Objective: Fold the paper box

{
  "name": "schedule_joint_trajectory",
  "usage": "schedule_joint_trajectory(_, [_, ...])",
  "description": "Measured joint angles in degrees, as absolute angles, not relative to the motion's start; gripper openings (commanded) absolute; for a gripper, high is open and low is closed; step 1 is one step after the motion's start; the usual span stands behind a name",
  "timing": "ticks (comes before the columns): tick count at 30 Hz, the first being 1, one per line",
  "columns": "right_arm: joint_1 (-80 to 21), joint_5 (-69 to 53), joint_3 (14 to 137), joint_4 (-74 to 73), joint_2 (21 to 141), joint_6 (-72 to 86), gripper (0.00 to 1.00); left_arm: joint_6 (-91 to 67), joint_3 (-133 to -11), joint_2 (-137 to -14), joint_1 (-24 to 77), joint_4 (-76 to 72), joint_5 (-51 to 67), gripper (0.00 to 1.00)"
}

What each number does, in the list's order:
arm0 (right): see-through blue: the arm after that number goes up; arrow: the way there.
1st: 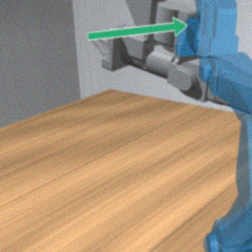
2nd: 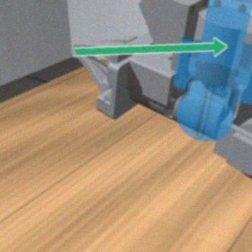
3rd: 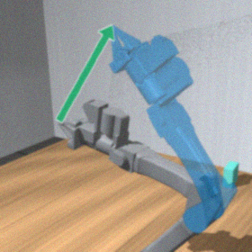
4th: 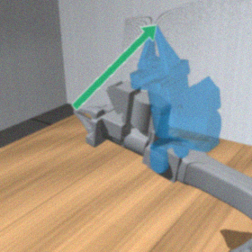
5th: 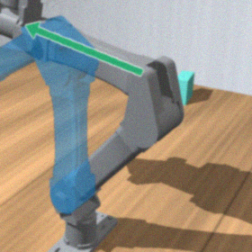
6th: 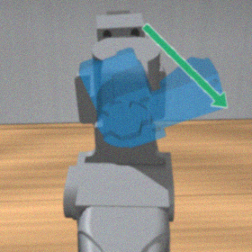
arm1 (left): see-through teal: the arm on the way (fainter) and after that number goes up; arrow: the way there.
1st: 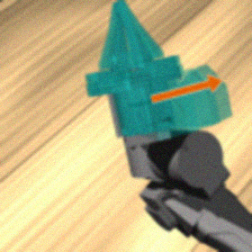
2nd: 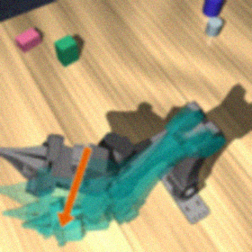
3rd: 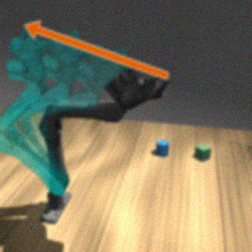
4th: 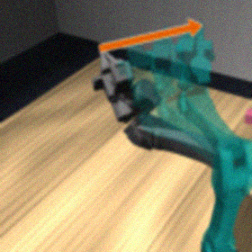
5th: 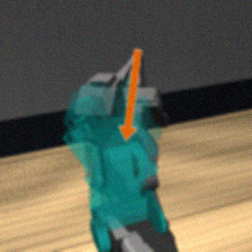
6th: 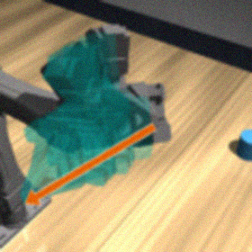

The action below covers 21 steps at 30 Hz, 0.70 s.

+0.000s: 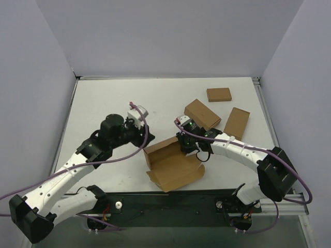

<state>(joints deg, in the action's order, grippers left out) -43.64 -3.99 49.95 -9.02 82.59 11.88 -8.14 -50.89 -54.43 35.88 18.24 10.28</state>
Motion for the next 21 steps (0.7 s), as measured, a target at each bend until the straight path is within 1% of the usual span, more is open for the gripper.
schedule_joint_trajectory(3, [-43.16,-6.28,51.99,-13.82,82.59,12.43,0.00,-3.60,-51.42,-57.39,43.70,20.53,9.52,0.66])
schedule_joint_trajectory(6, [-43.09,-7.62,53.41,-17.15,82.59,12.71,0.00,-0.12,-52.42,-60.88,48.27,22.63,8.91,0.66])
schedule_joint_trajectory(11, [-43.05,-9.21,53.82,-20.29,82.59,13.41,0.00,2.52,-52.56,-63.26,51.90,23.73,7.11,0.67])
schedule_joint_trajectory(21, [-43.05,-11.86,54.70,-22.20,82.59,14.13,0.00,5.06,-51.92,-64.88,54.87,23.53,2.13,0.67])
